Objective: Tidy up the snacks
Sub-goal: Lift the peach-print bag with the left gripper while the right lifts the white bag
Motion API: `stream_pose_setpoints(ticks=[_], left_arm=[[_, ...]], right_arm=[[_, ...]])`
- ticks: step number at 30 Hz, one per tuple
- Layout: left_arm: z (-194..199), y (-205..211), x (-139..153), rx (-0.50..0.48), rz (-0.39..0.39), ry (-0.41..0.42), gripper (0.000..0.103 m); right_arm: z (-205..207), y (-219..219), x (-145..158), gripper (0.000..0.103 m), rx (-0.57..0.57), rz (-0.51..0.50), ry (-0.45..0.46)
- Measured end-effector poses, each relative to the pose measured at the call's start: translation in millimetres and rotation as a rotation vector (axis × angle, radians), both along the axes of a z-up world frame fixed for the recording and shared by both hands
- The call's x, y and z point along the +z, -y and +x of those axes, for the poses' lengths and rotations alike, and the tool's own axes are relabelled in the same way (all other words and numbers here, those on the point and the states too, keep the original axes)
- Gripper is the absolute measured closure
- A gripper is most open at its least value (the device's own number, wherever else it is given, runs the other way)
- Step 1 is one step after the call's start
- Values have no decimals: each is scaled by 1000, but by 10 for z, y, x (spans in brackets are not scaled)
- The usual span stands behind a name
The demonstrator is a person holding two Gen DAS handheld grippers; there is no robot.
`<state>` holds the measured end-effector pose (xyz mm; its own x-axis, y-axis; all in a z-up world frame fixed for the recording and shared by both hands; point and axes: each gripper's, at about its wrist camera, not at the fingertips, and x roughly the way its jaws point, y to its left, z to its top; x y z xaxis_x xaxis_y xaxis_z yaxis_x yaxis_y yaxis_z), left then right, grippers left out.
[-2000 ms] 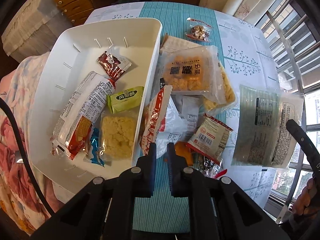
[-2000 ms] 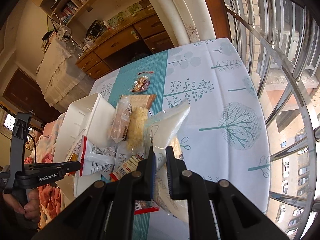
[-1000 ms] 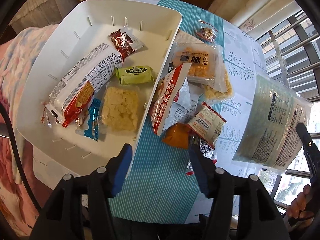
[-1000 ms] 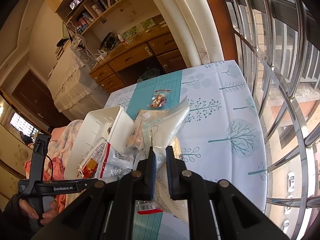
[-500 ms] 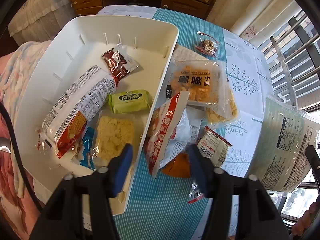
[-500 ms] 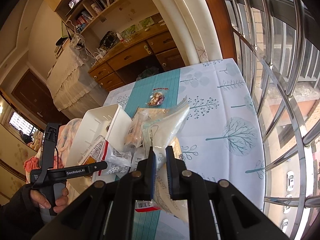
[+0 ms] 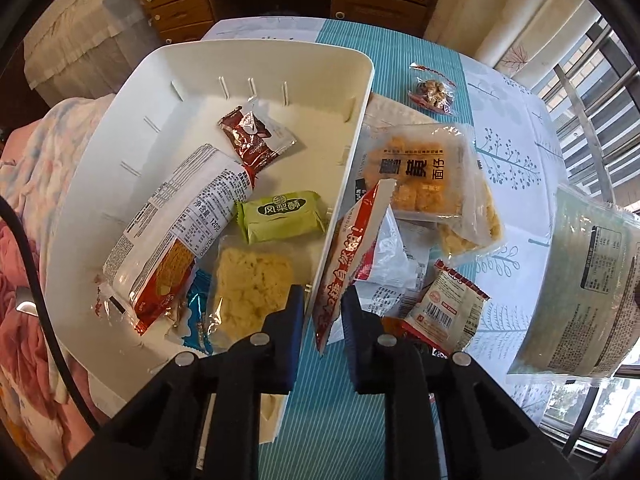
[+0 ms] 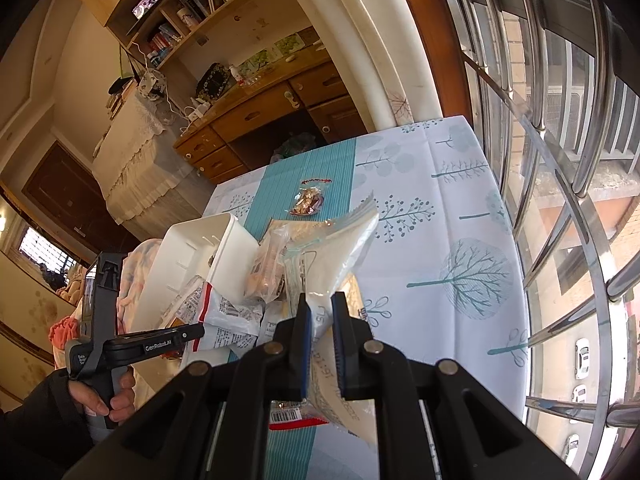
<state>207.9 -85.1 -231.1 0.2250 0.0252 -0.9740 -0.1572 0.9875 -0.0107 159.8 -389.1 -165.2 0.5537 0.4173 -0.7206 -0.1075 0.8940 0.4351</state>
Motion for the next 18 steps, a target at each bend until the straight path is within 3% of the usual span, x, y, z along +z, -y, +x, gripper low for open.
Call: stream_pose_setpoints(ticks=[9, 15, 18], left_arm=[[-126, 54, 146, -5, -79, 32, 95], [-97, 92, 156, -17, -83, 44, 95], [-48, 102, 127, -20, -86, 33, 88]], right_arm=[[14, -12, 16, 93, 1, 8, 12], [-16, -24, 18, 93, 0, 14, 21], [-37, -12, 11, 93, -4, 15, 20]])
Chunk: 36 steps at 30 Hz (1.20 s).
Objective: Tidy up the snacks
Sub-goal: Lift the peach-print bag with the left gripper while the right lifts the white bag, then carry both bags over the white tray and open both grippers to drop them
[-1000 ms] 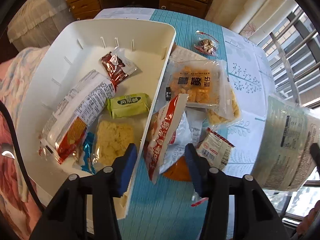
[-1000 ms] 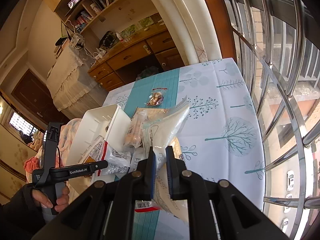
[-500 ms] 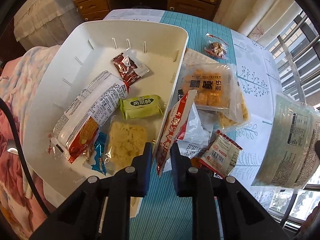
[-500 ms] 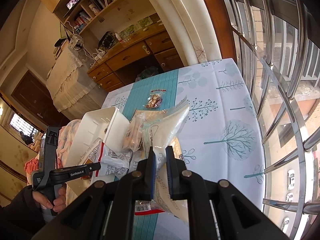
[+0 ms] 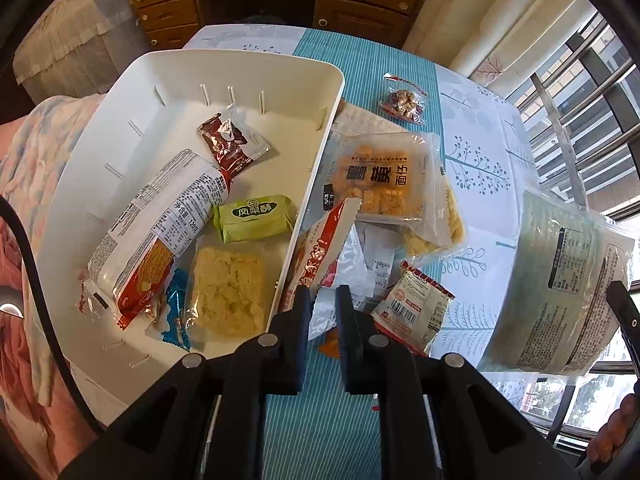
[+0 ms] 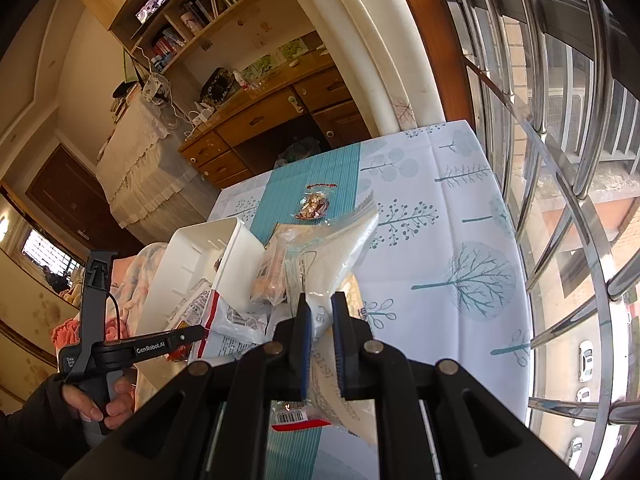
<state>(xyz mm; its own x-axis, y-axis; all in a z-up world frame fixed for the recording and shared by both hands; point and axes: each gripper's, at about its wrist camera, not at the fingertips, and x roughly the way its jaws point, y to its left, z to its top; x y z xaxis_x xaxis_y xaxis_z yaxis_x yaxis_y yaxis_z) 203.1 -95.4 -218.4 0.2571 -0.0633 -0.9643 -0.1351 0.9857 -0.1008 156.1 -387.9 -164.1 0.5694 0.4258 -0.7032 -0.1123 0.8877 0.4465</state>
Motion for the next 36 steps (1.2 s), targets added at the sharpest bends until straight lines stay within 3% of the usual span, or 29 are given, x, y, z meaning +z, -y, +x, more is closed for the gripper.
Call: stream_pose_setpoints(ticks=[5, 10, 15, 26, 36], left_arm=[[83, 46, -61, -9, 18, -4, 86], [122, 64, -61, -15, 22, 6, 97], [105, 103, 8, -37, -16, -7, 100], [17, 63, 569, -96, -133, 81, 100], [-19, -266, 1090, -159, -161, 189, 100]], right_arm=[[-7, 29, -5, 93, -12, -2, -1], [-13, 46, 12, 93, -22, -2, 3], [16, 35, 44, 93, -27, -2, 12], [73, -198, 220, 93, -21, 6, 64], [62, -620, 465, 93, -28, 26, 127]])
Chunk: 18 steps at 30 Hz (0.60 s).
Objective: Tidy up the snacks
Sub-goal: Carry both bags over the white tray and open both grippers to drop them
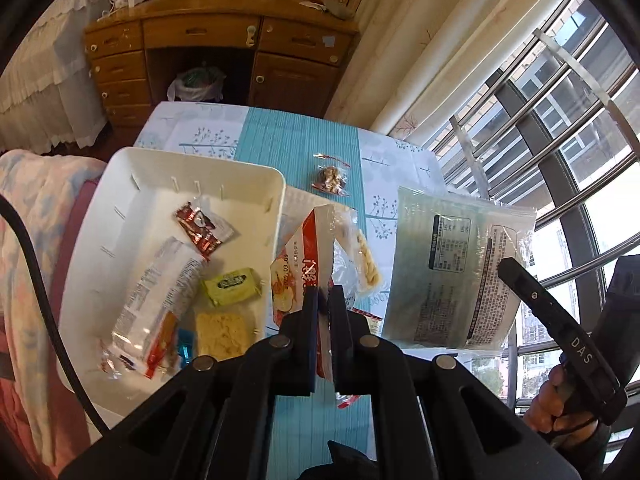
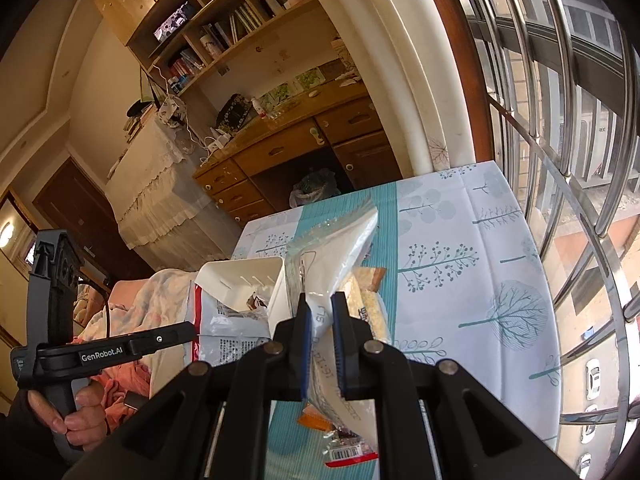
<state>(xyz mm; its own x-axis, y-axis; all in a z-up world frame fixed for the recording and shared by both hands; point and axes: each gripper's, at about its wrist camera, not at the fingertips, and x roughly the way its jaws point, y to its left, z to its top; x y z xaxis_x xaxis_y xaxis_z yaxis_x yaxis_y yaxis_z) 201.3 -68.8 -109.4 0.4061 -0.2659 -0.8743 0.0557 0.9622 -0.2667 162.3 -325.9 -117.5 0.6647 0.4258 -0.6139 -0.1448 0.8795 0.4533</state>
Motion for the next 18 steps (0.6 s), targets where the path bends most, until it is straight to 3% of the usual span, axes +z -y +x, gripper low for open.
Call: stream_pose_setpoints(ticks=[18], left_arm=[[-208, -1212, 298, 23, 2, 78, 100]], right_arm=[[8, -1211, 218, 93, 67, 19, 67]])
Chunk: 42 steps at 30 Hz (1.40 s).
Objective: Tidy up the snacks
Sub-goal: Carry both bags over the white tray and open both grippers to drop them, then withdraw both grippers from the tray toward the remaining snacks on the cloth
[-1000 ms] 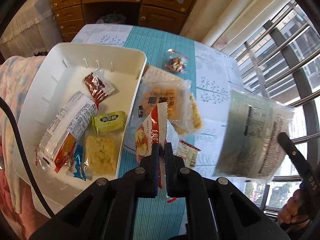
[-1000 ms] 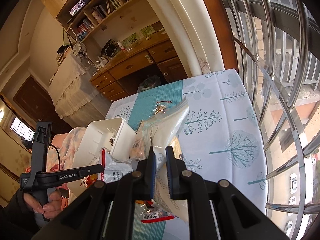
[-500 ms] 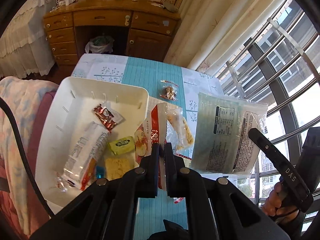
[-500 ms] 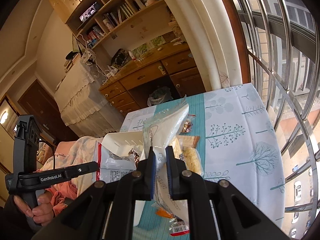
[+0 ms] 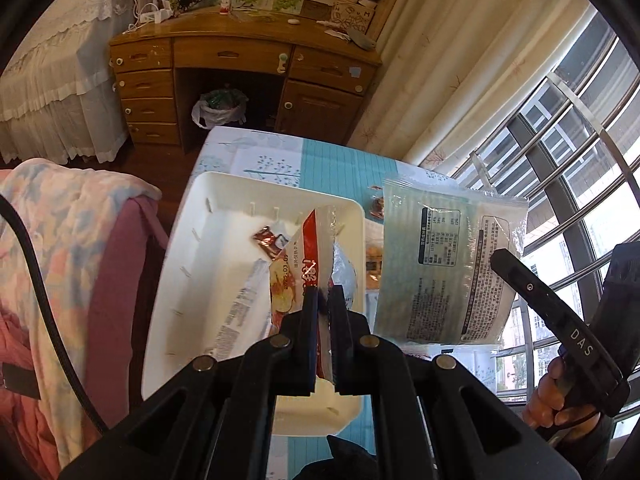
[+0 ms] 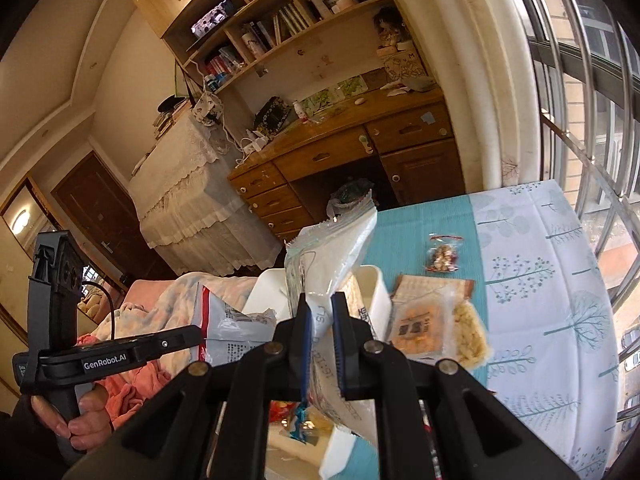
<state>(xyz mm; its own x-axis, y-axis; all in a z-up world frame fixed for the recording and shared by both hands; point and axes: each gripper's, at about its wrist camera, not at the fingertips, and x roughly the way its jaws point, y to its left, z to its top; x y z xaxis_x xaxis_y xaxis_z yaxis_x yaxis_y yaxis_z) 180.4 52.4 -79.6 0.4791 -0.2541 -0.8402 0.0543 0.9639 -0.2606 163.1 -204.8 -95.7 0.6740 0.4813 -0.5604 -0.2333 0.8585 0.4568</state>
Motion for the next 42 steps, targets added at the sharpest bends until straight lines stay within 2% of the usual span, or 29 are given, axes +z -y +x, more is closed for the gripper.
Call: stream_pose_setpoints(ticks=[8, 16, 18, 20, 21, 22, 23, 24, 25, 26, 28, 31, 36, 42], left_arm=[[-64, -407, -85, -12, 11, -1, 100], [-59, -667, -211, -74, 23, -7, 100], [-45, -704, -241, -85, 14, -9, 99], [-27, -730, -259, -83, 12, -8, 94], [-21, -748, -264, -81, 11, -6, 87], [-15, -760, -267, -81, 14, -4, 78], [-10, -758, -265, -82, 20, -1, 75], [-6, -766, -265, -85, 23, 2, 73], [0, -771, -263, -88, 24, 4, 72], [4, -777, -265, -91, 23, 4, 71], [8, -801, -273, -91, 22, 3, 57], [-4, -804, -246, -89, 23, 22, 44], [-47, -743, -212, -105, 20, 43, 42], [-156, -663, -156, -90, 20, 79, 36]], right_arm=[[-6, -507, -40, 93, 22, -6, -11], [-42, -942, -189, 93, 28, -20, -48], [-41, -1023, -235, 90, 28, -23, -64], [-12, -1092, -294, 88, 23, -33, -90], [4, -1105, -317, 86, 24, -29, -99], [12, -1108, -329, 81, 22, -17, -101], [15, -1103, -333, 76, 16, -2, -98], [13, -1096, -335, 64, 3, 4, -92], [8, -1091, -327, 57, -9, 3, -86], [1, -1089, -330, 56, -17, 1, -80], [5, -1085, -334, 55, -26, 1, -82], [-5, -1059, -337, 55, -44, -9, -89], [-42, -1004, -325, 55, -68, -33, -103], [-124, -921, -305, 55, -91, -71, -116]])
